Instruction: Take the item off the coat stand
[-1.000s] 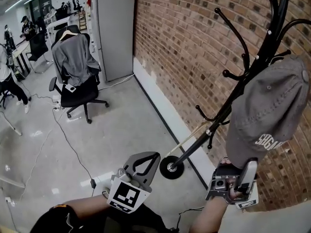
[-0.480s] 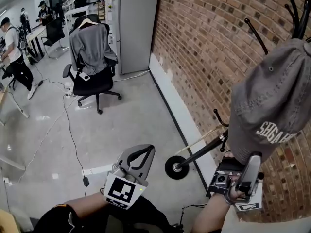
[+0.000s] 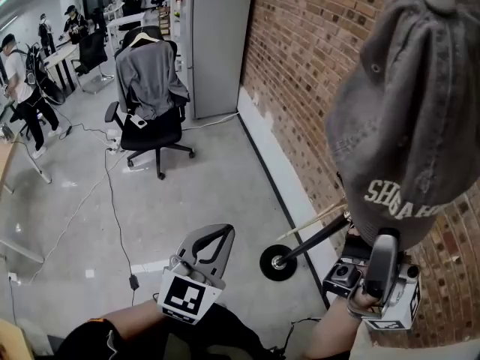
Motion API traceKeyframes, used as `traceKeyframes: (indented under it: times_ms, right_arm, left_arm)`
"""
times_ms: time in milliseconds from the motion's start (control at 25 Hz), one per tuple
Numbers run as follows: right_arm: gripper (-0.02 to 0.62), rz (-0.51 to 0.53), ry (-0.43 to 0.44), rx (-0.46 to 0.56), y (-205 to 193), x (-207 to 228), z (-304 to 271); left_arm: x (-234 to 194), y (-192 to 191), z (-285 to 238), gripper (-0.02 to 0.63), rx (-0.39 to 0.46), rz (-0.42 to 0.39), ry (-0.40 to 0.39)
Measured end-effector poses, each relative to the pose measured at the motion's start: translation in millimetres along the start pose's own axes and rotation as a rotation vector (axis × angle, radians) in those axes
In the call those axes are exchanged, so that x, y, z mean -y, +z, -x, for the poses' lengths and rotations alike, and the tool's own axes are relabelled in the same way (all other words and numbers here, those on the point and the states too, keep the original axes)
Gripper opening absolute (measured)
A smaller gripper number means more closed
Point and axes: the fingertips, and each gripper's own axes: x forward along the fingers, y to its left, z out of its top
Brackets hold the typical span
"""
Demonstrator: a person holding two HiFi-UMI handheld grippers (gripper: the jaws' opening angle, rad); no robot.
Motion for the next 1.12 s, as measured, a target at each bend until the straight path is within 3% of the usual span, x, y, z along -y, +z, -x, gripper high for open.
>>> traceKeyframes:
  times_ms: [200, 360, 600, 760, 1120]
  right_arm:
    - [0.032, -0.182, -0.133, -0.058, -74, 7, 34]
    - [0.032, -0.333, -0.308, -0.117, -140, 12, 70]
    - [0.032, -0.471, -0.523, -0.179, -216, -6, 105]
    - [0.032, -0.49, -0.613, -0.18, -247, -29, 99]
    - [0.032, -0.446, -0.693, -0.215, -313, -118, 39]
  left_arm:
    - [-12, -20, 16, 0.032, -0.038, -0.003, 0.035]
    - [-24, -40, 26, 0.032, -0.059, -0.01, 0.058]
    - [-51, -61, 55, 0.032, -0.1, 0.012, 0.056]
    - [-81, -66, 83, 0.032, -0.083, 0.017, 0.021]
    - [-145, -93, 169, 0.032, -0.068, 0.021, -0.109]
